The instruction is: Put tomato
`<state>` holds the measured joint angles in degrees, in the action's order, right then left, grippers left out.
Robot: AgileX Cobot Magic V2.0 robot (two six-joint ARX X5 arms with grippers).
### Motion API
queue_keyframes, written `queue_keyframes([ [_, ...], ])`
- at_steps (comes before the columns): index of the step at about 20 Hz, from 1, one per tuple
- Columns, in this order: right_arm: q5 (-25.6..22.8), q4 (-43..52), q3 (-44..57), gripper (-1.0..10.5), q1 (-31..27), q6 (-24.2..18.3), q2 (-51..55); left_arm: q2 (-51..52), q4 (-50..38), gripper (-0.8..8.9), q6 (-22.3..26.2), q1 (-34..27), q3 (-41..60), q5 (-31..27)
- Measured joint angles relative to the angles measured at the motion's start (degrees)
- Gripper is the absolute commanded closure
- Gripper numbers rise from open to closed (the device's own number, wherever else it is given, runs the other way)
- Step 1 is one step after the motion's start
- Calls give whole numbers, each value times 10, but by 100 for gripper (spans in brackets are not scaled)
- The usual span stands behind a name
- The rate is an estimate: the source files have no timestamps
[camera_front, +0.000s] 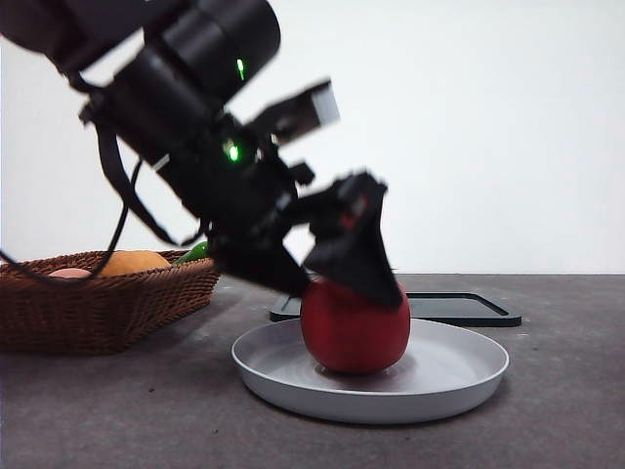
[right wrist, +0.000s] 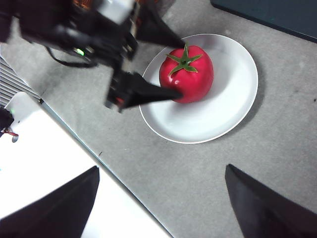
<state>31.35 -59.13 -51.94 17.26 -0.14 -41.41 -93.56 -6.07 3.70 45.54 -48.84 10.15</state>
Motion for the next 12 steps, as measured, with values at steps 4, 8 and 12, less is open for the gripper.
queue_keyframes([
  [4,0,0,0,542,0,0,0,63,24,313,-2,-11,0,0],
  [8,0,0,0,542,0,0,0,153,66,313,-2,-41,0,0],
  [12,0,1,0,542,0,0,0,256,120,314,-16,-98,0,-1],
])
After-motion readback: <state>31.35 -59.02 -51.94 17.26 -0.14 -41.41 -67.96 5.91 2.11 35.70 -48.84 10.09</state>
